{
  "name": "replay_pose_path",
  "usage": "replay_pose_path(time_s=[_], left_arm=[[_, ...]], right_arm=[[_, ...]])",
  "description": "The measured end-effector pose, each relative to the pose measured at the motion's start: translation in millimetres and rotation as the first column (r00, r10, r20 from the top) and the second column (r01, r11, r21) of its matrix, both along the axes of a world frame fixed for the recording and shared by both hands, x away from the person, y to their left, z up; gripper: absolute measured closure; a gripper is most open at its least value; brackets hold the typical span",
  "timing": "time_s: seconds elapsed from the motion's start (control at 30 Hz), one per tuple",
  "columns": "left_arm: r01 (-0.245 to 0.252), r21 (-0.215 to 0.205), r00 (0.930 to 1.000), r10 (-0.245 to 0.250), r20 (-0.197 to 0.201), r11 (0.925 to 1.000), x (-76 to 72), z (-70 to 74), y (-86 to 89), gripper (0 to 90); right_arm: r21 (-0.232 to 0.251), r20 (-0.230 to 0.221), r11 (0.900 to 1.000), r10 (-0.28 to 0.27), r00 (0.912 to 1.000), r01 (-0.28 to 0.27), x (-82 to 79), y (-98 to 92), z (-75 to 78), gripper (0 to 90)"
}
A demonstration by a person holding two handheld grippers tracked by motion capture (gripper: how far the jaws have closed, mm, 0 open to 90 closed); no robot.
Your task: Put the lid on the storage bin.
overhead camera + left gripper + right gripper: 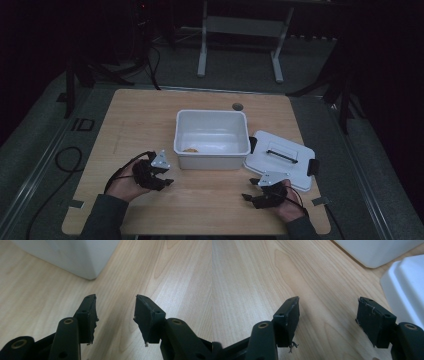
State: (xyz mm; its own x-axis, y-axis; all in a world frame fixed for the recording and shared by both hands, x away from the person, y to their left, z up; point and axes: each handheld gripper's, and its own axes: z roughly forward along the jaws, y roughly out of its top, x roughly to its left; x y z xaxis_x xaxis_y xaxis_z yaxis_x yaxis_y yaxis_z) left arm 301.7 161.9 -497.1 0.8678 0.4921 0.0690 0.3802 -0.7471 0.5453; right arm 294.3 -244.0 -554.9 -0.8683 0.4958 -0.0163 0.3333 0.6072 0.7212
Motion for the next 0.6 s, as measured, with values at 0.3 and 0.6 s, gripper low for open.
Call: replay_pose_path(time_s=[0.3, 0.6], left_arm=[[-0.018, -0.035, 0.9997, 0.017, -0.016, 0.9992, -1.2, -14.2, 4.0, 53.9], [-0.016, -0.046, 0.9992, 0.014, -0.038, 0.9988, -3.7, -29.3, 2.7, 55.0]], right_arm=[[-0.004, 0.028, 1.000, -0.017, 0.9995, 0.017, -0.8, -5.6, 15.7, 38.7], [-0.029, 0.065, 0.999, -0.033, 0.9973, 0.035, 2.0, -14.2, 34.1, 38.9]])
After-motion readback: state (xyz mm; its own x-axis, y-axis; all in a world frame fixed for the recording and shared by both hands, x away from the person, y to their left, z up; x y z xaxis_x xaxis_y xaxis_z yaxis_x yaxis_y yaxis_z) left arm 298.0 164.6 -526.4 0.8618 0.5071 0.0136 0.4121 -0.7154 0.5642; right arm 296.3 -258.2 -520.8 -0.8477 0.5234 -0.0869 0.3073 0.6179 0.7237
